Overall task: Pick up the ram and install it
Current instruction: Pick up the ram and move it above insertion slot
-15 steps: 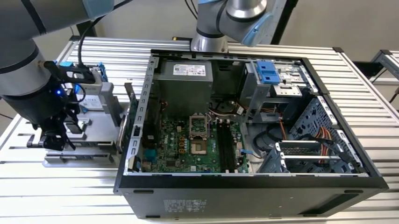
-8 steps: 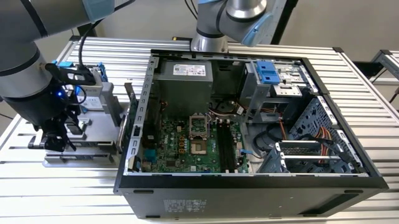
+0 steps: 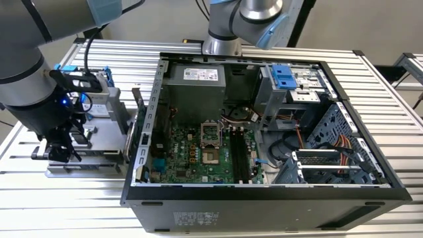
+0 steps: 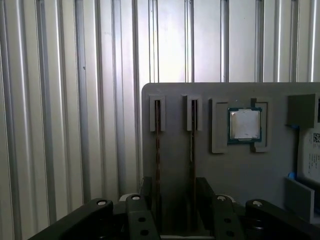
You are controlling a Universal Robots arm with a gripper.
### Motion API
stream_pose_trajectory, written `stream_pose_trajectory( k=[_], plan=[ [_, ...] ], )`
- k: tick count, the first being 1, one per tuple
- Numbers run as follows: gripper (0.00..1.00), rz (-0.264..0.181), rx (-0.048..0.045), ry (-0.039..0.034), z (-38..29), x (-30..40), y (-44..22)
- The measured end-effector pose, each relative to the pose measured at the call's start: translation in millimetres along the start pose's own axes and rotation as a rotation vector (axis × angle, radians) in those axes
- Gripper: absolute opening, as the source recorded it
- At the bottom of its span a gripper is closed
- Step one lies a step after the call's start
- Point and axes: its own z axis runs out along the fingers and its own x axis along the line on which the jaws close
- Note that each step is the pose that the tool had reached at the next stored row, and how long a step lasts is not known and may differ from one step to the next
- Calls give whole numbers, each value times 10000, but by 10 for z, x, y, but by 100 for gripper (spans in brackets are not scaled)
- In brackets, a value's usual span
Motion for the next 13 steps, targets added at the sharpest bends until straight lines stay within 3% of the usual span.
stream_pose_trajectory(
  k=[13],
  plan=[
    [100,0,-1,1,70,23,13]
  ],
)
